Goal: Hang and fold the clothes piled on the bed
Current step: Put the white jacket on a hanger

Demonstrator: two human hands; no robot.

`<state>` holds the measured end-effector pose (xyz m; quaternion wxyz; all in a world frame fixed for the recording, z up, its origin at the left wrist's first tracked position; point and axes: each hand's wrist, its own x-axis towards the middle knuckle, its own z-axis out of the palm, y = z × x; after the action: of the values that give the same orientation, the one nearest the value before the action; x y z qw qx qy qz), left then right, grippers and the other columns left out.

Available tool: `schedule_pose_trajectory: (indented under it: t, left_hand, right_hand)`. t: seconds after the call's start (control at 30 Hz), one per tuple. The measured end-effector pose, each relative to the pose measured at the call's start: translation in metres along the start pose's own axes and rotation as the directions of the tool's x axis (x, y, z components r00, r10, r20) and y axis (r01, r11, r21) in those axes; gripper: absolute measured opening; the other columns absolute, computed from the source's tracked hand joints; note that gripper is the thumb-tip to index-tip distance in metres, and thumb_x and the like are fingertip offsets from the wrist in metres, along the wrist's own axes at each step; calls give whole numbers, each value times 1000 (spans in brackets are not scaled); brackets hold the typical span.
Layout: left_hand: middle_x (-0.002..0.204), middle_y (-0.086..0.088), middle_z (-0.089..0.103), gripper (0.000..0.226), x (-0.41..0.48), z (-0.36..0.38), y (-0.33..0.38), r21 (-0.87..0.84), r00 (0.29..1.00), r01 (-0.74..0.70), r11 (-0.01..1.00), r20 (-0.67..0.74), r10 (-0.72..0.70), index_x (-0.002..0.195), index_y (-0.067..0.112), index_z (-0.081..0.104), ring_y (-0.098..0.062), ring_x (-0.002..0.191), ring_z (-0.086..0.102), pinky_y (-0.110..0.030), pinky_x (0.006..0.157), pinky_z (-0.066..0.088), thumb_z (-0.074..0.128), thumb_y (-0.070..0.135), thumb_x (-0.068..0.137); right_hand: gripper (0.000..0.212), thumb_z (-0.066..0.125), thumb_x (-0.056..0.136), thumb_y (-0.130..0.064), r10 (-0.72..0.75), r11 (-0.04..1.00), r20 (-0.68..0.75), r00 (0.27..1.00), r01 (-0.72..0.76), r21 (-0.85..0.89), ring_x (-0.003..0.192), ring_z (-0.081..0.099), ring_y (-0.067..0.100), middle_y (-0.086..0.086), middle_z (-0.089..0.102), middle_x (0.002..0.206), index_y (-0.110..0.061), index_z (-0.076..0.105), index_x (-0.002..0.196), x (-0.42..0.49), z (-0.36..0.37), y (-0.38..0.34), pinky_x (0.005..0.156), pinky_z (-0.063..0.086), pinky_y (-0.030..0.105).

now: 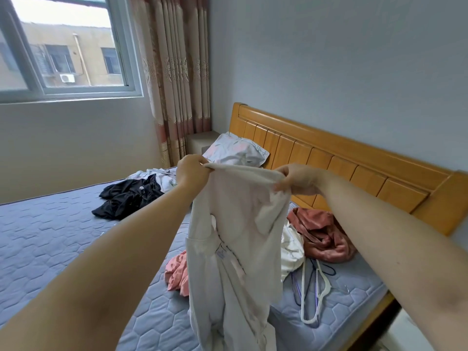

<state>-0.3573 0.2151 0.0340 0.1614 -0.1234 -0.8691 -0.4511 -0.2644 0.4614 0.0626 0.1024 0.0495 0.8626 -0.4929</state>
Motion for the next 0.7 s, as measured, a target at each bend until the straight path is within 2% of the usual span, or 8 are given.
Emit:
schedule_pose_trajectory:
  t: [0.07, 0.13, 0.2, 0.27, 0.37, 0.5, 0.6, 0.7]
  left_hand:
    - [87, -6, 60, 10, -5, 2, 5, -35, 995, -46, 998, -85, 43, 82, 9, 67, -23, 81, 52, -28, 66, 34, 57, 6, 82]
    - [88, -8, 57, 12, -6, 7, 7, -53, 993, 0, 999, -115, -6, 86, 7, 61, -27, 80, 51, -30, 66, 35, 49, 8, 86]
    - [105, -14, 62, 25, -6, 11, -6, 5, 979, 200, 980, 35, -201, 102, 6, 62, -32, 97, 56, -35, 78, 41, 42, 19, 95]
    - [122, -20, 60, 32, -11, 16, -27, 67, 903, 366, 928, 214, -371, 106, 0, 60, -35, 113, 55, -37, 88, 43, 42, 26, 99]
    - [119, -18, 60, 30, -24, 19, -33, 11, 810, 503, 864, 344, -475, 106, 0, 52, -32, 107, 59, -34, 79, 46, 47, 29, 99]
    - [108, -12, 68, 39, -22, 20, -52, -302, 754, 615, 729, 496, -430, 102, 12, 65, -25, 93, 64, -35, 82, 49, 64, 48, 86]
    - [117, -9, 61, 49, -48, 43, -92, 157, 585, 546, 823, 631, -509, 119, 11, 57, -27, 108, 59, -38, 93, 46, 66, 46, 85]
    - [116, -10, 55, 40, -76, 77, -133, 257, 592, 554, 792, 547, -592, 123, 6, 49, -30, 109, 55, -32, 82, 44, 56, 33, 93]
  right_hand:
    - [17, 59, 78, 4, -249, 953, -609, 753, 80, -291, 70, 50, 22, 5, 51, 69, -9, 54, 69, 7, 5, -7, 56, 38, 26]
    - [14, 50, 79, -1, -389, 921, -823, 415, 145, -362, 60, 39, 17, 0, 45, 64, -12, 47, 70, 7, 9, -16, 52, 29, 28]
    - [4, 51, 84, -11, -190, 954, -759, 622, -67, -294, 67, 50, 21, 5, 58, 78, -10, 52, 80, 10, 7, -12, 57, 39, 30]
    - [12, 59, 87, -14, 269, 827, -416, 869, -429, -363, 83, 63, 29, 14, 64, 96, -4, 58, 93, 5, 10, 1, 71, 55, 41]
    - [23, 68, 84, -14, 303, 925, -205, 931, -339, -173, 87, 66, 26, 15, 65, 97, -2, 61, 103, 1, 7, 3, 65, 56, 36]
    - [21, 70, 84, -25, 81, 931, -505, 860, 115, 345, 85, 62, 20, 7, 66, 90, -6, 65, 93, 19, 5, 8, 65, 51, 26]
    - [35, 71, 84, -31, 319, 905, -244, 916, -218, 366, 101, 64, 25, 9, 66, 109, -8, 61, 108, 40, 36, 53, 90, 53, 40]
    - [47, 65, 88, -22, 349, 936, -339, 874, -307, 172, 111, 58, 29, 13, 58, 119, 3, 52, 126, 67, 80, 99, 89, 49, 35]
